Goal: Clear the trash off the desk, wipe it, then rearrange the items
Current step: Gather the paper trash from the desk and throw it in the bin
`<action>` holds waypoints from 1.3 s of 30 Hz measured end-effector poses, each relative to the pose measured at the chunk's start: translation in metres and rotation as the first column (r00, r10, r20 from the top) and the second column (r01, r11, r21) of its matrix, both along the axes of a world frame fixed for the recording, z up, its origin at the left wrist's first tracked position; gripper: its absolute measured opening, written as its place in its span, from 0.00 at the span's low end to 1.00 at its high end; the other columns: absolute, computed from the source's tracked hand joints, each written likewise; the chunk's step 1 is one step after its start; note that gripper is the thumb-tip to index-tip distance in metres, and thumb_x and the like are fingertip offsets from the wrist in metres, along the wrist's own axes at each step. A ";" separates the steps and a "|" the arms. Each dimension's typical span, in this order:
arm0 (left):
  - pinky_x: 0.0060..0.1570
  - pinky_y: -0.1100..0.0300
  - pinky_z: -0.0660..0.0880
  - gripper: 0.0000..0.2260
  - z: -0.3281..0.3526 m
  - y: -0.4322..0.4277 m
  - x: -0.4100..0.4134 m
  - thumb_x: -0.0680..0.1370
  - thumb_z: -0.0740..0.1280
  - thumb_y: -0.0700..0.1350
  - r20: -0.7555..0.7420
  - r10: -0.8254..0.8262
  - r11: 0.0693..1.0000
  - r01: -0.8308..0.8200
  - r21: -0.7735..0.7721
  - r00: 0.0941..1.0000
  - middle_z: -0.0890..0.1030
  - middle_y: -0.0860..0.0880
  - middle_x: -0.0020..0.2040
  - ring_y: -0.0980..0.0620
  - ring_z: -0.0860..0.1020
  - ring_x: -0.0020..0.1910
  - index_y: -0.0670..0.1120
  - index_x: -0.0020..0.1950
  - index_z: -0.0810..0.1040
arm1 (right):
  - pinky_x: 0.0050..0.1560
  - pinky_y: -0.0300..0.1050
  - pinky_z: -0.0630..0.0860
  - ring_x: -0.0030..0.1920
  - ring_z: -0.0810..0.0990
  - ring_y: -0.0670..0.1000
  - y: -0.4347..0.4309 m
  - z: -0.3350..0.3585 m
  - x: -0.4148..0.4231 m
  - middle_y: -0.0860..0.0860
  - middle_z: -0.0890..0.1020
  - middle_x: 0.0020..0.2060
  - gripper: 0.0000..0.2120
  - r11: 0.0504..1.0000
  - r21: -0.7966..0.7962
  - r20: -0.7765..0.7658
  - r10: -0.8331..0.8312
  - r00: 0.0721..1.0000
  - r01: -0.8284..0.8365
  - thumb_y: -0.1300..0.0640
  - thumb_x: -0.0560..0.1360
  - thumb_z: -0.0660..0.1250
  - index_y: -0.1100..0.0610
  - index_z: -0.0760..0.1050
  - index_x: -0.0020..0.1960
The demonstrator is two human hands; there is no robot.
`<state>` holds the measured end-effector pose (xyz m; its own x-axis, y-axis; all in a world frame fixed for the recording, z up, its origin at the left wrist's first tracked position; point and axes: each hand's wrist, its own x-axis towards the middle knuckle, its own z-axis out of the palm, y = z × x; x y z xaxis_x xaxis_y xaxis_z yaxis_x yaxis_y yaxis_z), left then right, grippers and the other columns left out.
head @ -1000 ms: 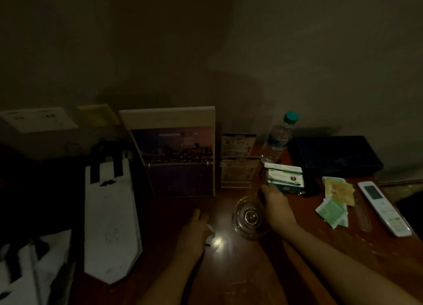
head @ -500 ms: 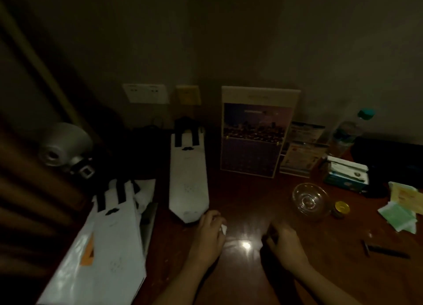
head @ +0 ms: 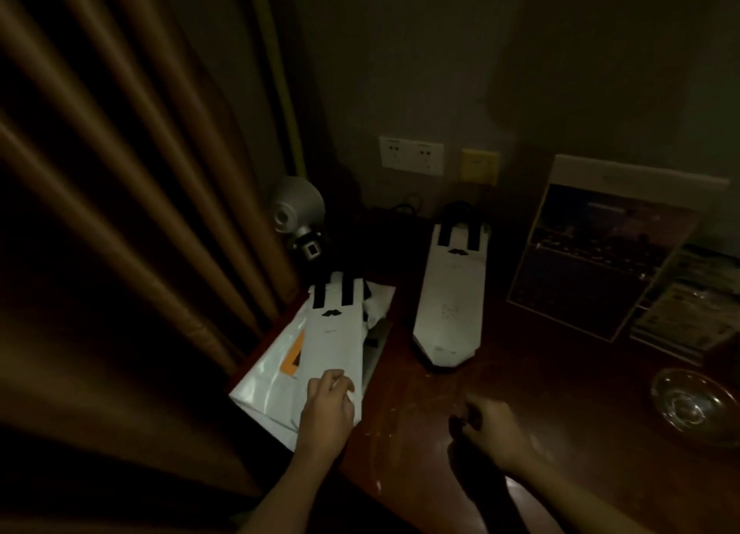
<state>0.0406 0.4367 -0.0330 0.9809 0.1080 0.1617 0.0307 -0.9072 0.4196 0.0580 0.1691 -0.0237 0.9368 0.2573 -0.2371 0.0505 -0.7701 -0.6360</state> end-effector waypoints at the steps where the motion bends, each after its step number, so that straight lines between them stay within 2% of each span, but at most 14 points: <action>1: 0.40 0.56 0.77 0.08 -0.001 0.009 0.005 0.71 0.68 0.32 0.000 0.029 1.000 -0.029 -0.001 1.000 0.78 0.46 0.54 0.46 0.73 0.53 0.43 0.44 0.80 | 0.30 0.35 0.62 0.29 0.65 0.43 0.009 0.001 0.009 0.45 0.68 0.29 0.18 0.999 -0.016 0.019 0.043 0.999 -0.043 0.61 0.75 0.65 0.49 0.60 0.34; 4: 0.41 0.49 0.79 0.07 -0.008 0.036 0.023 0.71 0.67 0.33 -0.002 0.101 0.995 -0.101 -0.015 0.995 0.78 0.45 0.55 0.43 0.73 0.54 0.43 0.44 0.80 | 0.31 0.35 0.62 0.34 0.69 0.46 0.037 0.001 0.043 0.46 0.69 0.33 0.17 0.991 -0.067 0.037 0.121 0.992 -0.119 0.62 0.75 0.64 0.48 0.61 0.35; 8: 0.44 0.47 0.78 0.06 -0.022 0.073 0.053 0.71 0.62 0.40 -0.012 0.129 0.990 -0.130 -0.050 0.992 0.77 0.46 0.58 0.47 0.70 0.54 0.45 0.42 0.79 | 0.38 0.27 0.64 0.53 0.77 0.53 0.083 -0.011 0.095 0.48 0.73 0.54 0.03 0.980 -0.103 0.089 0.181 0.979 -0.172 0.62 0.75 0.65 0.58 0.73 0.42; 10: 0.48 0.50 0.78 0.04 -0.030 0.089 0.068 0.70 0.63 0.40 0.010 0.090 0.993 -0.089 -0.082 0.996 0.76 0.46 0.60 0.49 0.68 0.53 0.46 0.41 0.77 | 0.50 0.29 0.68 0.68 0.70 0.51 0.107 -0.022 0.121 0.53 0.68 0.69 0.04 0.965 -0.123 0.099 0.243 0.965 -0.230 0.63 0.74 0.65 0.64 0.76 0.43; 12: 0.51 0.56 0.75 0.05 -0.036 0.098 0.081 0.70 0.62 0.43 0.055 0.042 0.992 -0.036 -0.121 0.998 0.75 0.49 0.61 0.51 0.69 0.53 0.47 0.40 0.77 | 0.55 0.35 0.71 0.73 0.57 0.42 0.127 -0.030 0.150 0.55 0.63 0.74 0.05 0.958 -0.120 0.107 0.275 0.956 -0.262 0.63 0.73 0.66 0.63 0.75 0.39; 13: 0.51 0.58 0.74 0.06 -0.040 0.104 0.091 0.70 0.60 0.46 0.047 0.026 0.989 -0.019 -0.146 0.999 0.74 0.51 0.61 0.51 0.69 0.54 0.48 0.40 0.77 | 0.53 0.35 0.70 0.73 0.53 0.40 0.138 -0.033 0.166 0.54 0.59 0.75 0.05 0.956 -0.122 0.103 0.279 0.955 -0.266 0.63 0.73 0.66 0.61 0.74 0.39; 15: 0.52 0.57 0.75 0.09 -0.041 0.106 0.100 0.70 0.59 0.50 0.035 0.002 0.986 0.003 -0.164 0.999 0.74 0.53 0.62 0.52 0.70 0.55 0.48 0.41 0.76 | 0.49 0.33 0.68 0.73 0.61 0.44 0.147 -0.035 0.182 0.52 0.54 0.76 0.01 0.953 -0.130 0.074 0.284 0.956 -0.273 0.65 0.74 0.65 0.61 0.75 0.43; 18: 0.51 0.60 0.74 0.08 -0.049 0.119 0.115 0.72 0.61 0.50 0.026 -0.042 0.983 0.046 -0.180 0.999 0.73 0.55 0.61 0.53 0.71 0.56 0.47 0.42 0.77 | 0.51 0.35 0.68 0.60 0.76 0.55 0.159 -0.048 0.196 0.54 0.74 0.64 0.12 0.962 -0.139 -0.024 0.233 0.972 -0.234 0.66 0.75 0.62 0.63 0.75 0.58; 21: 0.51 0.62 0.72 0.05 -0.058 0.124 0.122 0.72 0.70 0.45 -0.056 -0.062 0.978 0.050 -0.202 0.996 0.70 0.56 0.62 0.52 0.69 0.58 0.47 0.43 0.75 | 0.41 0.39 0.68 0.47 0.78 0.54 0.163 -0.047 0.191 0.54 0.78 0.45 0.04 0.968 -0.180 -0.018 0.178 0.984 -0.178 0.67 0.74 0.61 0.61 0.74 0.45; 26: 0.54 0.55 0.73 0.10 -0.058 0.113 0.131 0.71 0.72 0.45 -0.173 -0.012 0.968 -0.032 -0.250 0.985 0.72 0.50 0.60 0.48 0.68 0.57 0.46 0.50 0.75 | 0.48 0.43 0.75 0.46 0.77 0.52 0.158 -0.037 0.175 0.54 0.79 0.45 0.06 0.992 -0.107 -0.002 0.072 0.997 -0.072 0.69 0.74 0.61 0.61 0.75 0.47; 30: 0.57 0.55 0.71 0.17 -0.052 0.108 0.132 0.73 0.72 0.44 -0.149 0.045 0.948 -0.089 -0.305 0.988 0.73 0.49 0.58 0.50 0.68 0.57 0.46 0.60 0.74 | 0.40 0.30 0.71 0.41 0.77 0.47 0.150 -0.014 0.159 0.51 0.78 0.41 0.05 0.990 0.036 0.054 -0.137 0.989 0.135 0.69 0.74 0.64 0.60 0.72 0.44; 34: 0.57 0.49 0.75 0.25 -0.053 0.109 0.134 0.71 0.75 0.44 -0.168 0.092 0.881 -0.158 -0.446 0.982 0.75 0.47 0.58 0.47 0.72 0.58 0.44 0.64 0.71 | 0.31 0.27 0.67 0.28 0.75 0.40 0.126 0.011 0.144 0.49 0.73 0.28 0.15 0.879 0.217 0.013 -0.438 0.899 0.425 0.72 0.73 0.64 0.54 0.67 0.38; 36: 0.58 0.50 0.75 0.29 -0.050 0.106 0.136 0.70 0.76 0.45 -0.218 0.097 0.849 -0.195 -0.491 0.971 0.75 0.46 0.60 0.46 0.73 0.59 0.45 0.68 0.69 | 0.30 0.28 0.67 0.30 0.76 0.40 0.108 0.020 0.141 0.52 0.77 0.33 0.08 0.843 0.214 -0.026 -0.500 0.866 0.493 0.69 0.74 0.66 0.59 0.70 0.47; 39: 0.59 0.49 0.75 0.36 -0.049 0.100 0.146 0.67 0.78 0.49 -0.335 0.105 0.845 -0.262 -0.467 0.936 0.73 0.44 0.61 0.44 0.73 0.60 0.46 0.71 0.66 | 0.35 0.40 0.71 0.41 0.77 0.52 0.082 0.019 0.146 0.58 0.77 0.49 0.29 0.725 0.187 -0.171 -0.640 0.749 0.662 0.62 0.74 0.69 0.60 0.60 0.70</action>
